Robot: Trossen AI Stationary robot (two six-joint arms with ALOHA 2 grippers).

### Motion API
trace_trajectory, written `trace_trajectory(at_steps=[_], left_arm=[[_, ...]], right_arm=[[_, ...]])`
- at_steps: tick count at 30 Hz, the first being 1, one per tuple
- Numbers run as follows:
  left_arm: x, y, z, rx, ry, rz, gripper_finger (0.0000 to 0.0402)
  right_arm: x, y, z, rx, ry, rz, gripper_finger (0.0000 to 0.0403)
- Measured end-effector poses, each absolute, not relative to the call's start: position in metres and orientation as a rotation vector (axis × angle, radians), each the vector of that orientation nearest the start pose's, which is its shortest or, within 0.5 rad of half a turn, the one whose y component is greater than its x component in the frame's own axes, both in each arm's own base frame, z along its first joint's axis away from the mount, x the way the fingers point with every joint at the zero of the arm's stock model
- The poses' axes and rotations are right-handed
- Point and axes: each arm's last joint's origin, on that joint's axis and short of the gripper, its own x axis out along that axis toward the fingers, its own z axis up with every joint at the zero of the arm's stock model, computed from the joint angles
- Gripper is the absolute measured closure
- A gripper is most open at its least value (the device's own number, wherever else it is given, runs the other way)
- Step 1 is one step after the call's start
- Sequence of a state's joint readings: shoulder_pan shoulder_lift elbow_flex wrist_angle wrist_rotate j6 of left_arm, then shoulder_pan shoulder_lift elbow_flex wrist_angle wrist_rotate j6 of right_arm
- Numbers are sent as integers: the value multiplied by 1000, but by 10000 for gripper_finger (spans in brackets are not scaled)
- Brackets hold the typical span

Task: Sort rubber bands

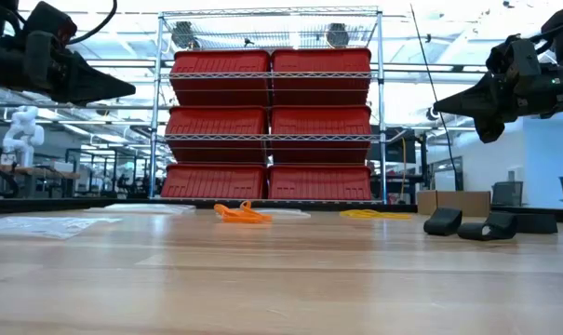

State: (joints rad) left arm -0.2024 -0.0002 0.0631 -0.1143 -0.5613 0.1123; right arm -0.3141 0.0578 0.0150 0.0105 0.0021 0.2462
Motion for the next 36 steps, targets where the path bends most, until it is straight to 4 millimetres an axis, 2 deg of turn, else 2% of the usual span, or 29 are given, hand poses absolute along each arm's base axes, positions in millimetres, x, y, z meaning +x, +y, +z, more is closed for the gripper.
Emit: trace_trajectory(at_steps=[32,36], left_arm=[[90,-3,174,129,65,356,377],[91,-4,177,115,31,314,377]], right_arm=[[95,-31,165,249,-7,-319,403],[96,-31,165,249,-7,-319,403]])
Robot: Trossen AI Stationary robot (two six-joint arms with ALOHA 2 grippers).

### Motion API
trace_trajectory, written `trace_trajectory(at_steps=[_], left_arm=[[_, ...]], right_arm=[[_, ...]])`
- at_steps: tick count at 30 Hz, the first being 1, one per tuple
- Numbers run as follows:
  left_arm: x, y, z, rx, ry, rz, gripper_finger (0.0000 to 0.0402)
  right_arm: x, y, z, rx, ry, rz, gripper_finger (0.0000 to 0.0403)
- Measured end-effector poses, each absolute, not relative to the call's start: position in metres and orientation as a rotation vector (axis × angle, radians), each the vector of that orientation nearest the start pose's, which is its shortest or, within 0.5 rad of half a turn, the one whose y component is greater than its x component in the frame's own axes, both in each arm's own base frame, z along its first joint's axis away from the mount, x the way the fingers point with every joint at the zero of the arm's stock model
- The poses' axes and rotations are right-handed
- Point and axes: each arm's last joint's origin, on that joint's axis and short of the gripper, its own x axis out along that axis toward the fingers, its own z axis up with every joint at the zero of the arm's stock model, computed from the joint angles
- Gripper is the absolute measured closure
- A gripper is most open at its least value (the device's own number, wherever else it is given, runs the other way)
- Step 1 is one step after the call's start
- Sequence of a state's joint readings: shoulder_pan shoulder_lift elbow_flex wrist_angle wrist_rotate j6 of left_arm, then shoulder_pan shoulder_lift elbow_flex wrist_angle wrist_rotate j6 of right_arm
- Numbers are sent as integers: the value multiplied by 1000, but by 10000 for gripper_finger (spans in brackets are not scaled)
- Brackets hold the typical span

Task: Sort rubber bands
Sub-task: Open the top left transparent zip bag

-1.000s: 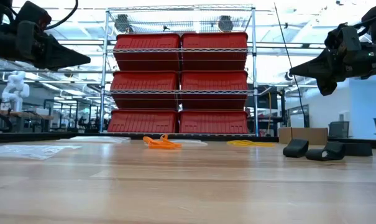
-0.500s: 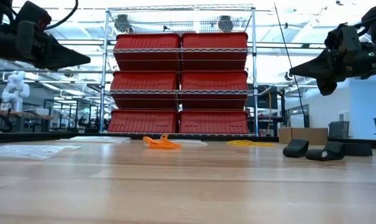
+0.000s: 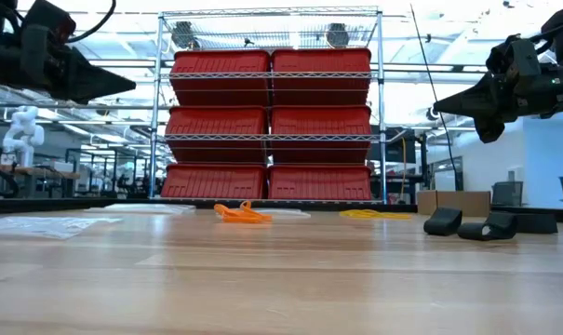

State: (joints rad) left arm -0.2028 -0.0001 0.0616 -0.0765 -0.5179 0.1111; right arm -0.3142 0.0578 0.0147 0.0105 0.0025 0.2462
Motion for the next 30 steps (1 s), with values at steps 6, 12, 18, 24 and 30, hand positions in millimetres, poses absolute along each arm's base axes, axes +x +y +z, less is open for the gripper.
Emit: trace_trajectory(at_steps=[6,12,18,24,30], left_arm=[[94,-8,183,52,-37,171,377],[107,-14,169,8,122,70,386],[125,-22,163,-125,236,-64,396],[148,-32,181,-148,347,-133,399],[172,-28,198,77,616,127,400]], right_arm=[[95,-31,165,249,-7,-319,403],[95,-31,165,249,-7,-319,403],[96,-31,167,251,-32,-316,403],[96,-31,167,284,-36,-314,403],[96,-31,167,285,-37,-313,403]])
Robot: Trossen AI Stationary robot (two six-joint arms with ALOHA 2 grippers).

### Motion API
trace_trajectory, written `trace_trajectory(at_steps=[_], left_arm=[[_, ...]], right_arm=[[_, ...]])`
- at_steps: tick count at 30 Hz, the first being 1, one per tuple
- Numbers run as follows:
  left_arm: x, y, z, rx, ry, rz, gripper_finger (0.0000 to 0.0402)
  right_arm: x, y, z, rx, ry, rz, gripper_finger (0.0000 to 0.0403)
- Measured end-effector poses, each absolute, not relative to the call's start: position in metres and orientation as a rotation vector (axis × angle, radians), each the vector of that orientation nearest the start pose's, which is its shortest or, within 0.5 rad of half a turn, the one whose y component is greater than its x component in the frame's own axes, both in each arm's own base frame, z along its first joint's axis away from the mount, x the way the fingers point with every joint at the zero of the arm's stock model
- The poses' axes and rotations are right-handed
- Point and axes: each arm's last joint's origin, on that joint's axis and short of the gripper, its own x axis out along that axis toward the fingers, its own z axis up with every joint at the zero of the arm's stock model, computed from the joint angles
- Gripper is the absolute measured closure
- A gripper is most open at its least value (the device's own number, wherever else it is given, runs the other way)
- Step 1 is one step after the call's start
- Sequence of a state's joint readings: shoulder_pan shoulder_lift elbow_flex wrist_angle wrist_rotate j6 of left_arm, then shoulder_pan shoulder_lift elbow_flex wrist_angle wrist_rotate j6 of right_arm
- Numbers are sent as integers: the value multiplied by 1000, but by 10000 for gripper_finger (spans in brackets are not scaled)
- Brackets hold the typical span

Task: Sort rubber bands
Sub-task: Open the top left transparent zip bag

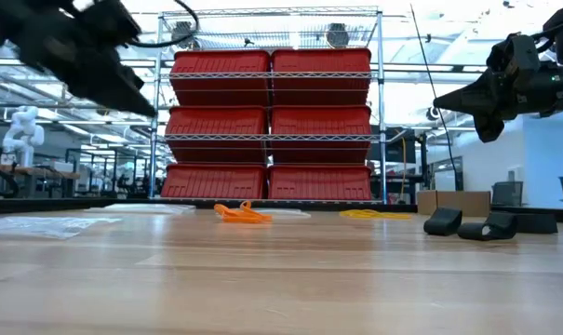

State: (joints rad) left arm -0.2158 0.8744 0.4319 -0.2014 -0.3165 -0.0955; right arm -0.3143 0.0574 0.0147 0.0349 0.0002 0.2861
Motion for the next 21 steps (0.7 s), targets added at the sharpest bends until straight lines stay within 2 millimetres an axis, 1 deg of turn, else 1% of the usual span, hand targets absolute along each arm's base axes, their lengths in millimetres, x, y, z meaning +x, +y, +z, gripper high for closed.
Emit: trace_trajectory(at_steps=[3,7,11,17,21], left_arm=[[179,-18,195,176,791,312,400],[186,-2,179,223,959,469,395],[191,13,163,285,1096,503,361],[195,32,146,329,1223,527,300],[197,44,137,344,1280,527,275]], right_arm=[[96,-31,167,309,-41,-312,403],[96,-31,167,346,-46,-311,403],[96,-31,167,357,-47,-310,403],[96,-31,167,357,-47,-310,403],[96,-31,167,357,-47,-310,403]])
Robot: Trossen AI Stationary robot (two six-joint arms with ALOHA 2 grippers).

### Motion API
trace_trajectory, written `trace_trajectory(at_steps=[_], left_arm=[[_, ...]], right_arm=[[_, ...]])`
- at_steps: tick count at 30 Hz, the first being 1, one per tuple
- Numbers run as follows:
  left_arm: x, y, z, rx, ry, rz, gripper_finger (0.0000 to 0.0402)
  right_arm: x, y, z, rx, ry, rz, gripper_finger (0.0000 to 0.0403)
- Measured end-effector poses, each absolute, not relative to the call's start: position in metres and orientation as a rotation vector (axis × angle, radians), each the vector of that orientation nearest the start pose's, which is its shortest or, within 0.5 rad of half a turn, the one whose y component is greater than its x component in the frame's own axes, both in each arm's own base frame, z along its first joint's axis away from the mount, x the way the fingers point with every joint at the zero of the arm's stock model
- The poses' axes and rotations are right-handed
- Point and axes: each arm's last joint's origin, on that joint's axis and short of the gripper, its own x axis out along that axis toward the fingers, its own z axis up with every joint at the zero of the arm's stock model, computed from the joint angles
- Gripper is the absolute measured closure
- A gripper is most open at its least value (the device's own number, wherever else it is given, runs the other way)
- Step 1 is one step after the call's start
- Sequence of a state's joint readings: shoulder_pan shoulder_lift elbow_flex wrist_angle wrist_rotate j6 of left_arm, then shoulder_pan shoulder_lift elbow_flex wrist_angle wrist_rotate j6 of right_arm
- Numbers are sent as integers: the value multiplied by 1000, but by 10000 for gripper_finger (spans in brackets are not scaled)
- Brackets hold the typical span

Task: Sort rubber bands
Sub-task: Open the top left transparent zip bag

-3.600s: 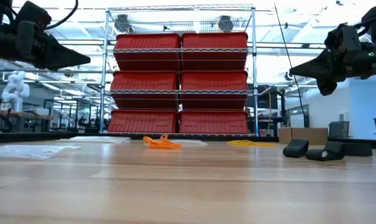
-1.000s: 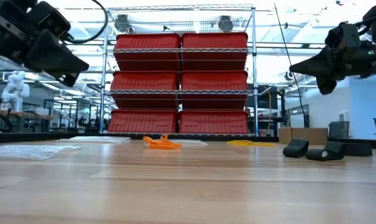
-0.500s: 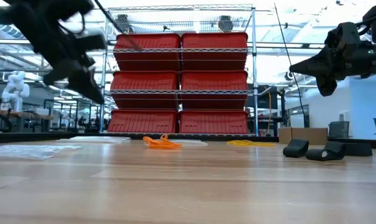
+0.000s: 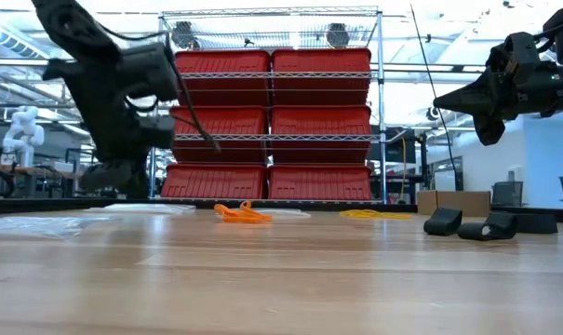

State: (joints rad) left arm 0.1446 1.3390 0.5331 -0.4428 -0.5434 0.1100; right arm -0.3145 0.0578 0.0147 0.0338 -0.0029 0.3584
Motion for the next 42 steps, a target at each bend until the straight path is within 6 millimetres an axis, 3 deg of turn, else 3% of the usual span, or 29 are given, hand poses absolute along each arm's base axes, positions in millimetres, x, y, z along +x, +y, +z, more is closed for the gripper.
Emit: trace_trajectory(at_steps=[13,16,21,24,29,42], left_arm=[[202,77,113,310,1387,461,274],[202,79,111,296,1396,442,299],[203,78,111,284,1399,401,386],[207,79,115,275,1396,398,392],[223,79,137,243,1337,387,398],[250,67,226,190,1023,369,400]], right_arm=[[96,-31,168,353,-49,-310,403],[96,-31,168,353,-55,-309,403],[96,-31,169,359,-66,-307,403],[96,-31,170,366,-81,-304,403],[95,-31,174,339,-113,-297,403],[96,-28,180,290,-151,-202,403]])
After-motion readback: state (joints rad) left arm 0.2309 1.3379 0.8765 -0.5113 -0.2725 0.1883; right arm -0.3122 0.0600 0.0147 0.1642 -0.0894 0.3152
